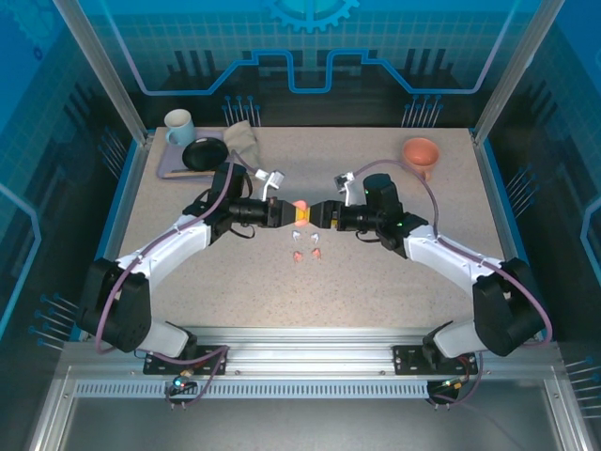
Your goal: Insert wireless bluetooth earbuds into charging case
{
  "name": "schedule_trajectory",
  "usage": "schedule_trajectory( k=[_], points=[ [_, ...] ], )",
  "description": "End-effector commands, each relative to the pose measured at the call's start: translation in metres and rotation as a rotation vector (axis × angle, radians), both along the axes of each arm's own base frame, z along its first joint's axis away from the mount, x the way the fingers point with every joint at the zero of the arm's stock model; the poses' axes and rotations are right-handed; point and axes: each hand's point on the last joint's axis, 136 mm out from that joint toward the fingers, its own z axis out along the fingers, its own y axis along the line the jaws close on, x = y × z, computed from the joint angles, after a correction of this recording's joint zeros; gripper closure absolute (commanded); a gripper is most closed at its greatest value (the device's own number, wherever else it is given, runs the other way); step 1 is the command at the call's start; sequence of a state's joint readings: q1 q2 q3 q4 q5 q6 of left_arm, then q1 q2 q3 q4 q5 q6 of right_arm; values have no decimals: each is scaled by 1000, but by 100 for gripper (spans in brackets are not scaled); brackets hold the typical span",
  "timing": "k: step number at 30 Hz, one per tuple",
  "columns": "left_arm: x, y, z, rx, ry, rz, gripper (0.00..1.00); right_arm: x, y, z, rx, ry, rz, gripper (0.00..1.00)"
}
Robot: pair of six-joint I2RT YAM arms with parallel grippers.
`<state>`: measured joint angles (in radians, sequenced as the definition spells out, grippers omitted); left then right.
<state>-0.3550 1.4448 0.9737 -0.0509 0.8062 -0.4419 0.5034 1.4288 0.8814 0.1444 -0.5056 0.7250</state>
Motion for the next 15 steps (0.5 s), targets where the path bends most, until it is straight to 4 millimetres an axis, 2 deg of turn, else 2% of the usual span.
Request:
schedule_trajectory(
  k=[1, 4, 6, 11, 15],
  points=[
    [-11, -7, 23, -44, -51, -69, 95, 12, -1, -11, -35, 4, -43, 34],
    [-14, -6, 30, -47, -73, -70, 98, 23, -26, -40, -61, 77, -137, 38],
    [-15, -5, 34, -50, -84, -71, 98, 28, -39, -48, -35, 109, -174, 38],
    [-15, -5, 29, -42, -80, -71, 98, 23, -42, -31, -10, 92, -159, 38],
    [-14, -5, 27, -41, -78, -70, 98, 11, -38, -9, 18, 50, -100, 47]
  ],
)
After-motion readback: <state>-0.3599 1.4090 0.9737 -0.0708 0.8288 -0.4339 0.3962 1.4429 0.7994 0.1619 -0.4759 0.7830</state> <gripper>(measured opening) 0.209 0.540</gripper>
